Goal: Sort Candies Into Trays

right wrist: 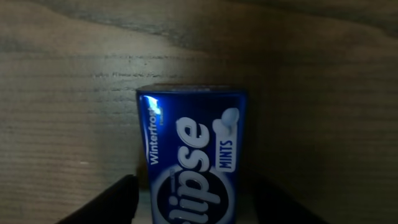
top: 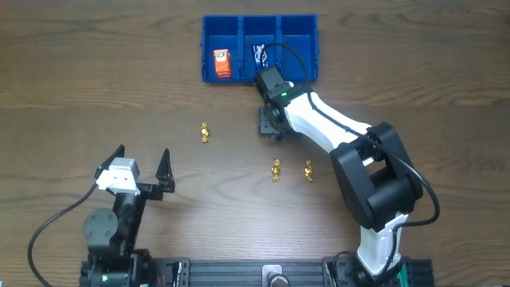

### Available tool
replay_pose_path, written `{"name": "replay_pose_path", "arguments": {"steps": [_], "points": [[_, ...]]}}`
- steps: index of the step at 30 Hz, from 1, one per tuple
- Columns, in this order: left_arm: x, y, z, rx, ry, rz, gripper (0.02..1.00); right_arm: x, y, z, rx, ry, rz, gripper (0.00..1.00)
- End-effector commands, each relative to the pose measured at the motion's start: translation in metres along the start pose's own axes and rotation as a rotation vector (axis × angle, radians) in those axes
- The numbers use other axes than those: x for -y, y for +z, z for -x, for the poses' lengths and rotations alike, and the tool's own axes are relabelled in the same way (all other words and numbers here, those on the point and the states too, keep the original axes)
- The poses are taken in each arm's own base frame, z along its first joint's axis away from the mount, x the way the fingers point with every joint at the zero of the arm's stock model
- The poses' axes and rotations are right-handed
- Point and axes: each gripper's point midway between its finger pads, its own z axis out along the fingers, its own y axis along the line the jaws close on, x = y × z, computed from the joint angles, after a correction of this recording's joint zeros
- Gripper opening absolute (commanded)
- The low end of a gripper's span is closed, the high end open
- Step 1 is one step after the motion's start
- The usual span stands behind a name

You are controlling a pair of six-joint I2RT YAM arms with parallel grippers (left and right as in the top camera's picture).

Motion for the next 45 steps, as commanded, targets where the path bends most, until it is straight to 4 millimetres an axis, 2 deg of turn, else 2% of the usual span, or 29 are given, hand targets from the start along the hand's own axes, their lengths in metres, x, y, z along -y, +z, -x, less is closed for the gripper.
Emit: {"name": "replay_pose_path", "arguments": {"steps": [1,8,11,14,18,23,27,28,29,32,35,40,45], "points": [[0.001,0.001,-0.016,-0.047,0.007,-0.012,0.998,-0.002,0.003,-0.001,0.002,0.001,-0.001,0.474],[0.001,0.001,-0.016,-0.047,0.007,-0.012,0.998,-0.003,0.003,0.001,0.008,0.001,0.003,0.266],[0.001,0.001,-0.016,-0.046,0.007,-0.012,0.996,-0.006,0.001,0.003,0.016,0.0,0.008,0.229],[0.001,0.001,-0.016,-0.046,0.007,-0.012,0.998,-0.013,-0.016,0.009,0.05,-0.008,0.031,0.22],[0.001,0.001,-0.016,-0.047,0.007,-0.012,0.998,-0.03,-0.074,0.03,0.173,-0.03,0.086,0.211],[0.001,0.001,-0.016,-0.047,0.007,-0.012,0.998,-0.029,-0.144,0.072,0.323,-0.017,0.032,0.196],[0.001,0.001,-0.016,-0.047,0.007,-0.012,0.998,-0.04,-0.183,0.11,0.446,-0.054,0.035,0.191],[0.001,0.001,-0.016,-0.046,0.007,-0.012,0.998,-0.042,-0.187,0.116,0.46,-0.059,0.039,0.191],[0.001,0.001,-0.016,-0.047,0.007,-0.012,0.998,-0.043,-0.196,0.134,0.493,-0.043,0.043,0.191],[0.001,0.001,-0.016,-0.047,0.007,-0.012,0.996,-0.044,-0.197,0.157,0.518,-0.034,0.042,0.196],[0.001,0.001,-0.016,-0.047,0.007,-0.012,0.996,-0.048,-0.183,0.182,0.528,-0.027,0.034,0.2],[0.001,0.001,-0.016,-0.046,0.007,-0.011,0.998,-0.045,-0.142,0.209,0.508,-0.02,0.006,0.202],[0.001,0.001,-0.016,-0.047,0.007,-0.012,0.998,-0.044,-0.097,0.214,0.448,-0.016,0.029,0.209]]}}
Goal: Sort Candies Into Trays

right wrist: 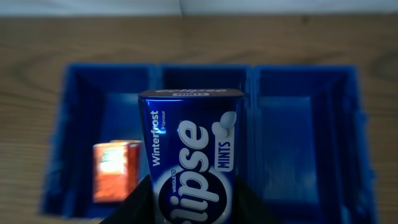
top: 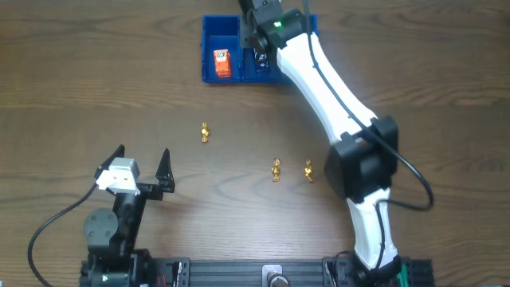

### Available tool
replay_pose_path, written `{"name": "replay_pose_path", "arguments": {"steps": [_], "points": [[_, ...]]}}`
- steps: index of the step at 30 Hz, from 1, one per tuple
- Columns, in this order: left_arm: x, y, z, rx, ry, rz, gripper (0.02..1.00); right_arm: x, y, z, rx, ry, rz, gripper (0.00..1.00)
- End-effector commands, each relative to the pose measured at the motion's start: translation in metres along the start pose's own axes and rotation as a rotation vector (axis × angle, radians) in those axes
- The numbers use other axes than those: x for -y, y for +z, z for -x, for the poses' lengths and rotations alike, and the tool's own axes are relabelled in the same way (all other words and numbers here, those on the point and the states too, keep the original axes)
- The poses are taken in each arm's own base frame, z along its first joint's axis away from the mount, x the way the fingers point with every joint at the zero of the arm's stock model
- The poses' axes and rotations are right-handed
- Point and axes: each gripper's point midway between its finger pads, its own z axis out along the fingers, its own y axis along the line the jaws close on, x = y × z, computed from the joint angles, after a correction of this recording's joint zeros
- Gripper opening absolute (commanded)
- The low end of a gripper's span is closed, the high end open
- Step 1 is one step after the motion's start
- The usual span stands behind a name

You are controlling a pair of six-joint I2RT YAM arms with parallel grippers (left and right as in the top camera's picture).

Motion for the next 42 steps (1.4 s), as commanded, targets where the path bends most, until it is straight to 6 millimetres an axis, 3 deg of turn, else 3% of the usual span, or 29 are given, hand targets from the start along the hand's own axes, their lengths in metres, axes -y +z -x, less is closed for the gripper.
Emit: {"name": "replay_pose_path", "arguments": {"steps": [1,9,19,22,23,29,32,38,42], "points": [[0.001,0.001,-0.016,-0.046,0.007,-0.011,0.998,0.005,0.029,-0.002,-0.02,0.001,0.01,0.211],[0.001,0.001,-0.016,-0.046,0.007,-0.011,0.998,0.004,0.052,-0.012,-0.044,0.004,0.019,0.215],[0.001,0.001,-0.016,-0.046,0.007,-0.011,0.998,0.004,0.054,-0.014,-0.048,0.006,0.021,0.279],[0.001,0.001,-0.016,-0.046,0.007,-0.011,0.998,0.003,0.054,-0.015,-0.05,0.005,0.021,0.483],[0.001,0.001,-0.016,-0.046,0.007,-0.011,0.996,0.003,0.054,-0.015,-0.051,0.004,0.02,0.704],[0.001,0.001,-0.016,-0.046,0.007,-0.011,0.998,0.006,0.05,-0.019,-0.076,-0.001,0.01,0.932],[0.001,0.001,-0.016,-0.046,0.007,-0.011,0.996,0.005,0.037,-0.014,-0.084,-0.005,0.009,0.991],[0.001,0.001,-0.016,-0.046,0.007,-0.011,0.996,-0.025,-0.027,0.001,-0.04,-0.044,0.067,1.0],[0.001,0.001,-0.016,-0.046,0.007,-0.011,0.998,-0.058,-0.069,-0.023,-0.079,-0.113,0.108,0.998]]}}
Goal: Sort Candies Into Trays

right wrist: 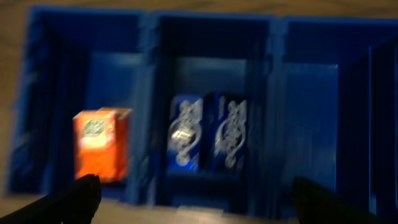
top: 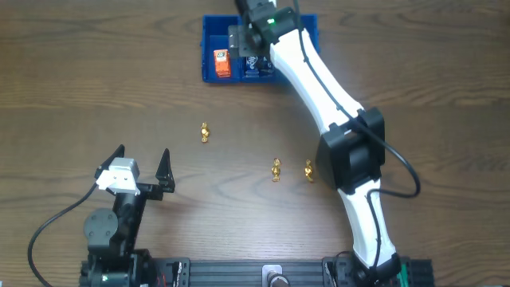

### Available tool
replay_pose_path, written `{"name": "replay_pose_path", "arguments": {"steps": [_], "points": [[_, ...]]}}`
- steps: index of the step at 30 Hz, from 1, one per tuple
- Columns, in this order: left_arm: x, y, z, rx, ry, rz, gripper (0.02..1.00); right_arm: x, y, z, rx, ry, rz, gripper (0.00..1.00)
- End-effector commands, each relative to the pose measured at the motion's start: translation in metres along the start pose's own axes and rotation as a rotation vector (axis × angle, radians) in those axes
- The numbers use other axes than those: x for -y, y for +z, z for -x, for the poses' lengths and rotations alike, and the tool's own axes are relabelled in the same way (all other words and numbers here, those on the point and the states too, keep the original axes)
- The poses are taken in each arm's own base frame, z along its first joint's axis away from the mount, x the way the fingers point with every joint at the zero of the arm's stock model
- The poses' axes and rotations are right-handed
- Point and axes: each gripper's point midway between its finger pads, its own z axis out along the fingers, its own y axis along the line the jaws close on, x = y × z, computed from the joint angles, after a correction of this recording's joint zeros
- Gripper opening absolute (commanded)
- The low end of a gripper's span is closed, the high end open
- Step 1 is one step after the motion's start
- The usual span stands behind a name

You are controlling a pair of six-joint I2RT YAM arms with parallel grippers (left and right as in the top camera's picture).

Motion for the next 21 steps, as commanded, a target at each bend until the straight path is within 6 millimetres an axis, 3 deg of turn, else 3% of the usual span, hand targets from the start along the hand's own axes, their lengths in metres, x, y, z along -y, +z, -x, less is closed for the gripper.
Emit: {"name": "replay_pose_path", "arguments": {"steps": [1,5,7,12,21], "points": [[0.001,0.001,-0.016,-0.046,0.007,-0.011,0.998,-0.056,-0.076,-0.011,0.039,-0.072,0.084,0.998],[0.001,0.001,-0.016,-0.046,0.007,-0.011,0.998,-0.085,-0.075,-0.056,-0.06,-0.099,0.083,1.0],[0.001,0.001,-0.016,-0.046,0.007,-0.011,0.998,-0.1,-0.062,-0.083,-0.115,-0.112,0.071,1.0],[0.001,0.001,-0.016,-0.046,0.007,-0.011,0.998,-0.125,-0.031,-0.125,-0.207,-0.15,0.071,1.0],[0.001,0.001,-0.016,-0.046,0.007,-0.011,0.996,-0.143,0.021,-0.186,-0.37,-0.093,0.056,0.934]]}}
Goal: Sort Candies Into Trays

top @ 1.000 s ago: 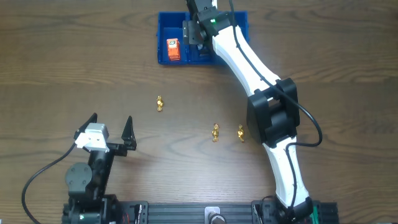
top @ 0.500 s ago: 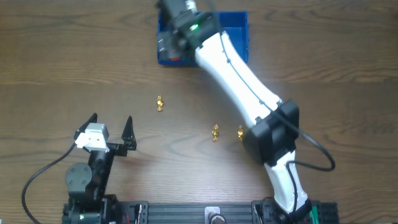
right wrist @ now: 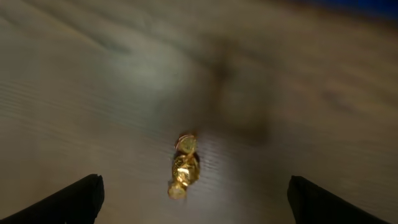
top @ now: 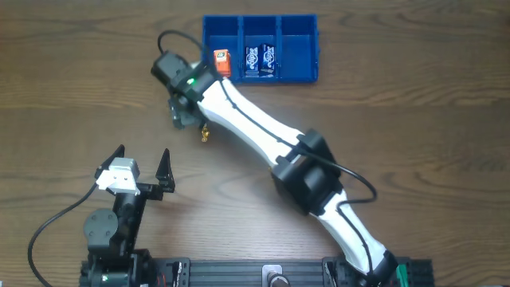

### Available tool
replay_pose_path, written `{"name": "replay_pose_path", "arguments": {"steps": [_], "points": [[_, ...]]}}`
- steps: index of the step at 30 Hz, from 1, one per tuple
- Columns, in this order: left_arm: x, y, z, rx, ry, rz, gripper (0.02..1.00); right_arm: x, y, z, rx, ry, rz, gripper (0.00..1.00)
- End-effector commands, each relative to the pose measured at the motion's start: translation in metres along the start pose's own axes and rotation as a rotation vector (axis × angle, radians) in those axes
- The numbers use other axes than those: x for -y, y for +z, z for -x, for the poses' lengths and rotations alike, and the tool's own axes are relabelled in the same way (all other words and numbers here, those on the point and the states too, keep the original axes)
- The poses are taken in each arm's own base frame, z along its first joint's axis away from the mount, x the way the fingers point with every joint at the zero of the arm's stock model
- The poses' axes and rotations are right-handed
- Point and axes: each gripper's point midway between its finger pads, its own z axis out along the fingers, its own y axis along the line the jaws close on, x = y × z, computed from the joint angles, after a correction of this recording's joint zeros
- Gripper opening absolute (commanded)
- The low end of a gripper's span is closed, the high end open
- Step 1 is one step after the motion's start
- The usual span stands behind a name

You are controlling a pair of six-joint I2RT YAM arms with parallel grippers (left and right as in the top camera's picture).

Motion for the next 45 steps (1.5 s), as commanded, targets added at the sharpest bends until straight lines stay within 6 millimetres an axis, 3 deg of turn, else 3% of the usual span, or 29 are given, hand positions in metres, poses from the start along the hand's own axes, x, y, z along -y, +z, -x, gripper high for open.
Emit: {"name": "replay_pose_path", "arguments": {"steps": [1,13,22,29,36,41,45], "points": [[0.001,0.001,-0.016,-0.046,0.007,-0.011,0.996,-0.008,0.027,-0.019,-0.078,0.068,0.008,0.93],[0.001,0.001,-0.016,-0.046,0.007,-0.011,0.996,-0.008,0.054,-0.038,-0.157,0.17,-0.011,0.759],[0.001,0.001,-0.016,-0.046,0.007,-0.011,0.998,-0.007,0.057,-0.036,-0.155,0.193,-0.013,0.59],[0.001,0.001,-0.016,-0.046,0.007,-0.011,0.998,-0.005,0.057,-0.037,-0.161,0.195,-0.018,0.283],[0.001,0.001,-0.016,-0.046,0.007,-0.011,0.996,-0.005,0.056,-0.036,-0.158,0.195,-0.017,0.194],[0.001,0.001,-0.016,-0.046,0.007,-0.011,0.998,0.0,0.043,-0.028,-0.123,0.196,-0.029,0.172],[0.001,0.001,-0.016,-0.046,0.007,-0.011,0.996,0.021,-0.002,-0.004,-0.032,0.187,-0.054,0.172]]}}
